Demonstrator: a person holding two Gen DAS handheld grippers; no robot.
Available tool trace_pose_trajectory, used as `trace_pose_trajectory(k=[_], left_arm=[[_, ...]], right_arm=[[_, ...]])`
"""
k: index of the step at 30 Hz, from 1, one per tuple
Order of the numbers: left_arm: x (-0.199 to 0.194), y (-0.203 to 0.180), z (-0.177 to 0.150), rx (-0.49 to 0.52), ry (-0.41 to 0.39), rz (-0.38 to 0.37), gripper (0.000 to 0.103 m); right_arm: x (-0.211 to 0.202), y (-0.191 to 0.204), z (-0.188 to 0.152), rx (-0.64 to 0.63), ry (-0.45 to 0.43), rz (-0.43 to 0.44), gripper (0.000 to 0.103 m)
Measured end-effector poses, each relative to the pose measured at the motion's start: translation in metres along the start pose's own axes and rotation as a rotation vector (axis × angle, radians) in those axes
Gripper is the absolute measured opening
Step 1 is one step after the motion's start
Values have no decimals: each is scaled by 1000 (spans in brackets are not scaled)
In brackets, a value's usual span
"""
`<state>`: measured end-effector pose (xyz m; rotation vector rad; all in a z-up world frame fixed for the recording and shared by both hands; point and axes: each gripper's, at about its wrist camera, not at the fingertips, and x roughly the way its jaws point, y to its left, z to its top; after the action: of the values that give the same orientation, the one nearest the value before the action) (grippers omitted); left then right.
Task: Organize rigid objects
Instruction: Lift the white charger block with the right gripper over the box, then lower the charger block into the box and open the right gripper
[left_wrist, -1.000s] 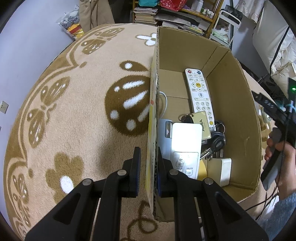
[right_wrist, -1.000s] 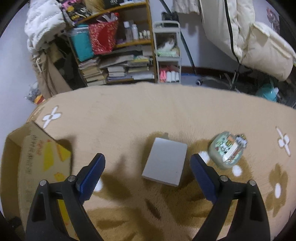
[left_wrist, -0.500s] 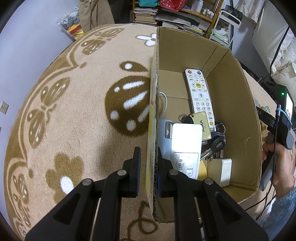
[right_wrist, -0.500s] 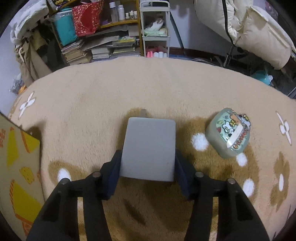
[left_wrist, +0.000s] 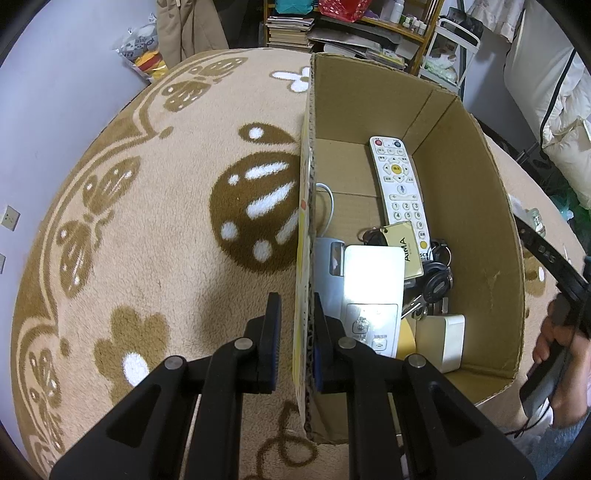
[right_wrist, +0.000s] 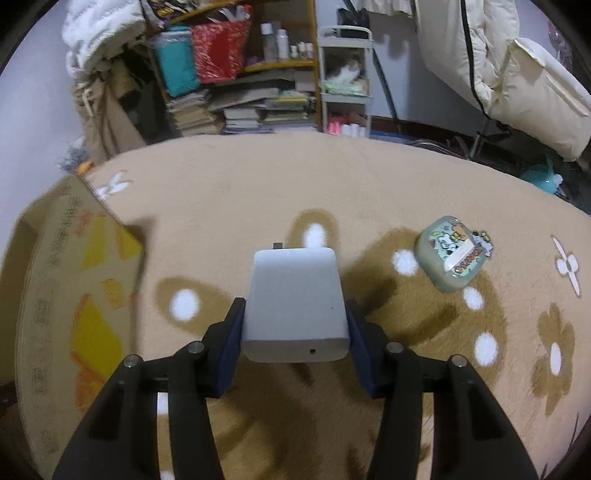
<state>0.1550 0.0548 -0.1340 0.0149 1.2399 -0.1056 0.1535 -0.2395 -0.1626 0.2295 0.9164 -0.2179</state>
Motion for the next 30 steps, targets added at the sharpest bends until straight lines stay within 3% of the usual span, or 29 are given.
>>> trace_pose_trajectory(k=[11, 17, 22, 30], left_arm=[[0, 0, 0, 1, -1, 1, 14], [0, 0, -1, 0, -2, 0, 14], [0, 1, -1, -1, -2, -1, 14], [0, 1, -2, 0, -3, -1, 14]], right_arm=[[-80, 63, 12, -105, -195, 197, 56], [-105, 100, 6, -213, -248, 323, 56], [-96, 120, -9, -305, -207, 362, 56], [-84, 138, -28, -383, -160, 354, 56]])
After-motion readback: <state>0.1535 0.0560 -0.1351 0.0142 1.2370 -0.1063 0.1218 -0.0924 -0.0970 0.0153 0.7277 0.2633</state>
